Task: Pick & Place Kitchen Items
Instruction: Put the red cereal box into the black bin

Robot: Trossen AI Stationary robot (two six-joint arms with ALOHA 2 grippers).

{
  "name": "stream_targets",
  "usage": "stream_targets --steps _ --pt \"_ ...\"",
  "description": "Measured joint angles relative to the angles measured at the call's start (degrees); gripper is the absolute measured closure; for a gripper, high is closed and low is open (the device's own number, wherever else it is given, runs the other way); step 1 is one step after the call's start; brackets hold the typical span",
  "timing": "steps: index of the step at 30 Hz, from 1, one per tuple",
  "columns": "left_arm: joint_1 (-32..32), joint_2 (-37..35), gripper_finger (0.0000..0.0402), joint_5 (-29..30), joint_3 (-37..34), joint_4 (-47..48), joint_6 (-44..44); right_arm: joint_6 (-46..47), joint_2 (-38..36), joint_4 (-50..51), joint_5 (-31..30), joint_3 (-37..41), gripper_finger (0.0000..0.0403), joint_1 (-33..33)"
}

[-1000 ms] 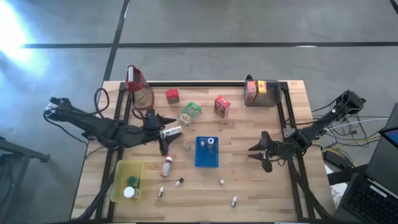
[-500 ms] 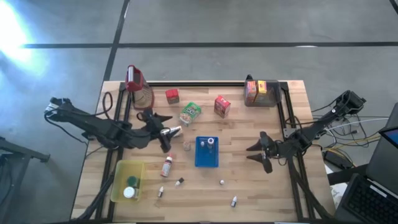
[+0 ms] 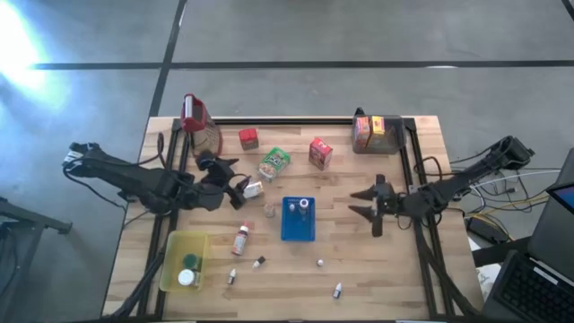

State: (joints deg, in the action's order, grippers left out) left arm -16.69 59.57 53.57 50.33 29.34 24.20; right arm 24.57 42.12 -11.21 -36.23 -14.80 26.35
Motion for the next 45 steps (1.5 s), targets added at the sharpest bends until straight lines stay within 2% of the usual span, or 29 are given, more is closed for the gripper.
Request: stream_targets --steps 8,11,18,27,35,42,45 --pt "0.13 -1.61 0.0101 0.43 0.00 5.02 5.99 2.23 4.76 25.42 0.02 -14.63 0.0207 -14.02" --pt "0.11 -1.73 0.0101 0.45 0.00 6.78 5.77 2.22 8.00 31.25 0.32 -19.24 0.0206 -19.26" --pt "0.11 -1.68 0.0101 0.40 0.00 6.76 4.81 -0.89 16.04 32.48 8.61 -27.23 0.0202 -28.77" --pt "0.11 -1.66 0.0101 0.36 0.00 6.73 4.79 -5.24 28.55 35.71 17.75 -38.05 0.0151 -36.61" --pt "0.11 -1.64 0.0101 0.34 0.00 6.71 4.77 -6.20 39.62 47.64 18.27 -50.21 0.0121 -40.07" --pt "0.11 -1.64 0.0101 0.32 0.00 6.71 4.77 -8.10 45.61 51.74 18.94 -56.79 0.0104 -43.11" --pt "0.11 -1.64 0.0101 0.32 0.00 6.71 4.75 -8.50 47.25 51.96 21.49 -58.01 0.0101 -44.55"
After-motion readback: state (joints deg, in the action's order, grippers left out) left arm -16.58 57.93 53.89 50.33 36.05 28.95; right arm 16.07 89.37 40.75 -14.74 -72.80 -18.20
